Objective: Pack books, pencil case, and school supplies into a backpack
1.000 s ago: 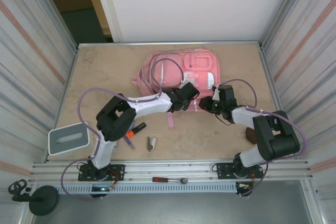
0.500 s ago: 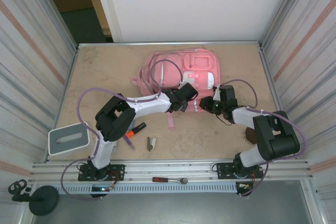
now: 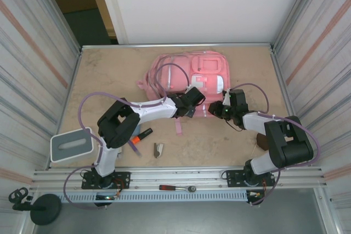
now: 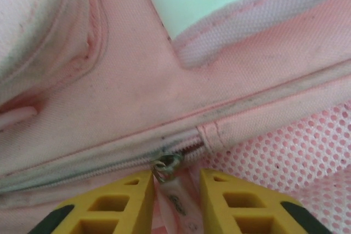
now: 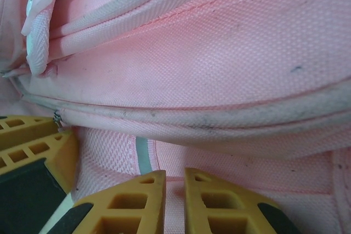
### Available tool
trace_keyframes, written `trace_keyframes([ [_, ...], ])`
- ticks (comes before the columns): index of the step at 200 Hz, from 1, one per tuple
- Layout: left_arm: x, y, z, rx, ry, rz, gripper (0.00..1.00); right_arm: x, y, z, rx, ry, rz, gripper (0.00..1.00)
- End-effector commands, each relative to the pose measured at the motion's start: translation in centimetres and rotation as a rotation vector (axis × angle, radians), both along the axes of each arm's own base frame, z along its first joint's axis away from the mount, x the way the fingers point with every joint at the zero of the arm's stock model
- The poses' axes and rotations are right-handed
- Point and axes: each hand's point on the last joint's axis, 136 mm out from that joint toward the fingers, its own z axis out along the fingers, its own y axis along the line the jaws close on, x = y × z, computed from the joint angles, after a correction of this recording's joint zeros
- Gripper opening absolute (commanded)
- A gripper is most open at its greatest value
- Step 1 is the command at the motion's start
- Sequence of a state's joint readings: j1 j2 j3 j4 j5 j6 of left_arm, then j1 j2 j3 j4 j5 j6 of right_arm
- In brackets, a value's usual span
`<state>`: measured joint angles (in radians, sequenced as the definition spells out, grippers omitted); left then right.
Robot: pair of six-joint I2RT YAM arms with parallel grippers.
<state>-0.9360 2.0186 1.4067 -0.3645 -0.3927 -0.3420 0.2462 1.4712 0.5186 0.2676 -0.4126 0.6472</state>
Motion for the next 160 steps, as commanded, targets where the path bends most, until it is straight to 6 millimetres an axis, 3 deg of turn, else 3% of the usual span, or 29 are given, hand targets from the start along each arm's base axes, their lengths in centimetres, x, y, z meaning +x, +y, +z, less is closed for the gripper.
trace_keyframes([
  [1,-1.7,0.7,-0.4,-0.007,0.070,-0.005,0.32,-1.6,-0.7,-1.3,-0.017,0.070,-0.008,0.14],
  [45,-1.8,1.2,-1.6,0.001,0.120,-0.001,0.35,-1.6,-0.8,-1.5,-0.020,0.071,-0.013,0.14],
  [75,-1.0,1.3,-2.0,-0.001,0.132,-0.006,0.28,-1.6,-0.8,-1.7,-0.020,0.075,-0.011,0.14],
  [120,0.0,0.4,1.1,-0.048,0.078,-0.034,0.14,-1.9,-1.6,-1.9,-0.027,0.080,-0.028,0.13],
  [160,-0.5,-0.6,3.4,-0.154,0.069,-0.069,0.07,-1.9,-2.0,-2.0,-0.028,0.080,-0.036,0.13],
])
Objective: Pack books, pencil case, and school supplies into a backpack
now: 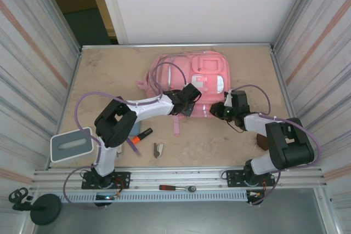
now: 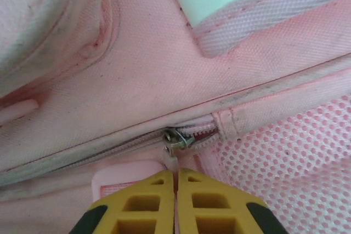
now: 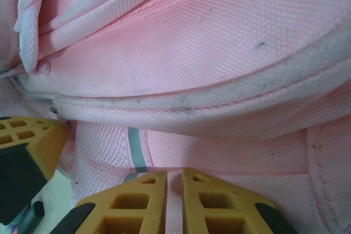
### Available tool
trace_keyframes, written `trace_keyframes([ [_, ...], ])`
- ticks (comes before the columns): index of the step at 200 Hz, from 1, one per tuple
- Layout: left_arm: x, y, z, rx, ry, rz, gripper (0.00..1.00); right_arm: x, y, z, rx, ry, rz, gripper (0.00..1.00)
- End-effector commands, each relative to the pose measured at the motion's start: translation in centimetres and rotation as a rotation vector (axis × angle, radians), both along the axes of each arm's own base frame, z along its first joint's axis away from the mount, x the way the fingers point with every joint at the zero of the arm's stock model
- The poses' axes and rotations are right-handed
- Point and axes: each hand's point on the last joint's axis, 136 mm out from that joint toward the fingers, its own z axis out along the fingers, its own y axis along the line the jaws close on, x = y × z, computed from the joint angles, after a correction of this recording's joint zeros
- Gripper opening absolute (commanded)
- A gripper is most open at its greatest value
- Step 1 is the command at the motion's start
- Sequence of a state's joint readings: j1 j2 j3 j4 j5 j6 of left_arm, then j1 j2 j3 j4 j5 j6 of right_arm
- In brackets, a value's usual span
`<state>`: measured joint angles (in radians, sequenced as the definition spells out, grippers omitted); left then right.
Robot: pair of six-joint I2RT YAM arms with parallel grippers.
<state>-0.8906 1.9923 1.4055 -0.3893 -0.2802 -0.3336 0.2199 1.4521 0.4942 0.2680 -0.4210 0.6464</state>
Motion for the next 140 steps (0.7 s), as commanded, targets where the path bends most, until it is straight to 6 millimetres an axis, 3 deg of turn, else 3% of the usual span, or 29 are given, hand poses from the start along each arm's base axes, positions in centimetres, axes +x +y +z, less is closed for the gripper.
trace_keyframes([
  [1,-0.6,-1.2,3.2,-0.104,-0.007,-0.049,0.07,-1.6,-1.1,-1.8,-0.031,0.074,-0.017,0.13],
  [24,-1.1,-1.6,3.8,-0.156,0.006,-0.061,0.05,-1.6,-1.1,-1.8,-0.028,0.076,-0.014,0.13],
  [47,-0.9,-1.3,2.8,-0.149,0.023,-0.046,0.05,-1.6,-1.1,-1.8,-0.028,0.072,-0.016,0.13],
  [102,0.2,-0.6,0.7,-0.075,0.022,-0.012,0.27,-1.5,-1.0,-1.7,-0.021,0.074,-0.012,0.13],
  [140,0.6,-0.1,-1.0,-0.009,0.023,-0.002,0.30,-1.6,-1.0,-1.6,-0.023,0.071,-0.010,0.13],
])
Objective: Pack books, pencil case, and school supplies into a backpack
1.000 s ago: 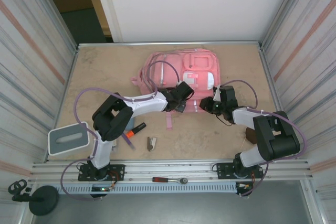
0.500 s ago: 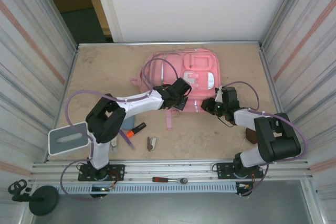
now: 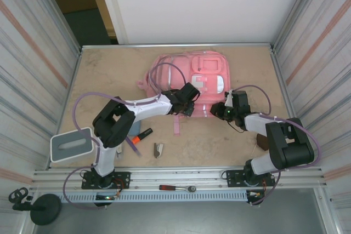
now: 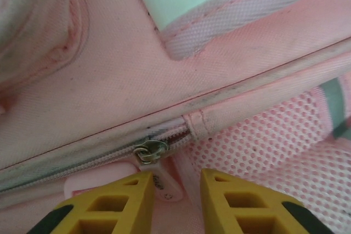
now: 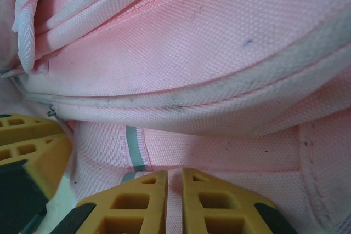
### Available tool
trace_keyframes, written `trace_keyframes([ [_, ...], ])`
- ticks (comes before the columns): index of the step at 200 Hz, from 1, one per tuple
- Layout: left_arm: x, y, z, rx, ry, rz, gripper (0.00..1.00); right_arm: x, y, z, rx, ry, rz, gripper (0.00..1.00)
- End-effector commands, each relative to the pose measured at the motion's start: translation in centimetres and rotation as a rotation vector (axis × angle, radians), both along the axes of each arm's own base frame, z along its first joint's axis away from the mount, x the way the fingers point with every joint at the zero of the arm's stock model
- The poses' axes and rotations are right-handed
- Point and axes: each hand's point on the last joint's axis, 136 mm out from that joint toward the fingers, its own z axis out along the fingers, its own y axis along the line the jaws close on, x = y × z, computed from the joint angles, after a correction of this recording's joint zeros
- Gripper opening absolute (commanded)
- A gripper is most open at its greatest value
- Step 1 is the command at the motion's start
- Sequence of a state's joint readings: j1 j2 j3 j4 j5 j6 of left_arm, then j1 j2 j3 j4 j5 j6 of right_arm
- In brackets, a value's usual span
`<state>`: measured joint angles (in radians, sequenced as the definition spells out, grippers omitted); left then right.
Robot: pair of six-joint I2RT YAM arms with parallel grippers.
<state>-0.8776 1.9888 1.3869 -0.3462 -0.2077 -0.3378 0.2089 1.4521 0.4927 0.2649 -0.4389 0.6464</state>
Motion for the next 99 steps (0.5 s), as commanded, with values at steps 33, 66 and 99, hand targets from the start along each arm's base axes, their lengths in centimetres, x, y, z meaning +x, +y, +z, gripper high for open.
trace_keyframes([
  [33,1.0,1.0,-2.0,0.102,0.003,0.022,0.34,-1.5,-0.9,-1.6,-0.037,0.066,-0.010,0.13],
  [66,1.0,1.8,-2.9,0.131,0.009,0.041,0.42,-1.5,-0.9,-1.7,-0.038,0.068,-0.008,0.13],
  [99,0.8,1.0,-3.5,0.075,0.044,0.023,0.48,-1.5,-0.9,-2.2,-0.038,0.075,-0.010,0.13],
])
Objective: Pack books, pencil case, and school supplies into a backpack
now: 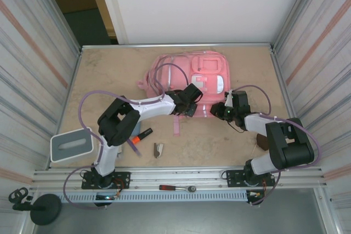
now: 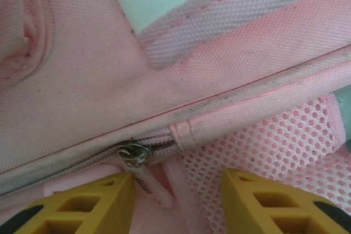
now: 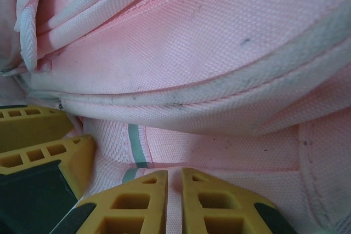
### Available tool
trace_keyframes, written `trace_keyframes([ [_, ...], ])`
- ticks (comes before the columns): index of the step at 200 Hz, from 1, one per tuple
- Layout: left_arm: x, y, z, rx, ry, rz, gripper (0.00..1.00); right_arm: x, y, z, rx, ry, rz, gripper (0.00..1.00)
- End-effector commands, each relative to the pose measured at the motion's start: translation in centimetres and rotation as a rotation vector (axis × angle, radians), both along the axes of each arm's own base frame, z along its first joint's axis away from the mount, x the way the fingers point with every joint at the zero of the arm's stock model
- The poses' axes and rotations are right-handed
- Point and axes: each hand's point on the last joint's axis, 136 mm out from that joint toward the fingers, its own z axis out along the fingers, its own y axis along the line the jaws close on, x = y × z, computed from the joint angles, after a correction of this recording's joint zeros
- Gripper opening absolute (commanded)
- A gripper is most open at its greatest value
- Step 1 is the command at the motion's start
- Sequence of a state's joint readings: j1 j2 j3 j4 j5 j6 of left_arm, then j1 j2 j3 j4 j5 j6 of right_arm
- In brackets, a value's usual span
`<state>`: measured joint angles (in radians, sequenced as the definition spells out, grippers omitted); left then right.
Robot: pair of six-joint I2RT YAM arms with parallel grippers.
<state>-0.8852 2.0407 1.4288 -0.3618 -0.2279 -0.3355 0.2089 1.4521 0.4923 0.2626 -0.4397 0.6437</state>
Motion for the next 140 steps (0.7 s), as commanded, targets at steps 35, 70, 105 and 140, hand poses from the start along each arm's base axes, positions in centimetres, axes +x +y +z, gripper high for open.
trace_keyframes([
  [35,0.2,-1.2,-1.8,-0.096,0.065,-0.047,0.29,-1.6,-0.9,-2.4,-0.035,0.079,-0.012,0.13],
  [70,0.6,-1.3,0.4,-0.129,0.011,-0.056,0.16,-1.8,-1.0,-2.5,-0.036,0.082,-0.012,0.13],
  [105,0.1,-1.7,3.0,-0.256,-0.007,-0.077,0.06,-1.8,-1.0,-2.6,-0.037,0.083,-0.013,0.13],
  [140,-0.2,-0.9,4.3,-0.269,-0.026,-0.070,0.00,-1.7,-1.0,-2.6,-0.036,0.083,-0.014,0.12],
])
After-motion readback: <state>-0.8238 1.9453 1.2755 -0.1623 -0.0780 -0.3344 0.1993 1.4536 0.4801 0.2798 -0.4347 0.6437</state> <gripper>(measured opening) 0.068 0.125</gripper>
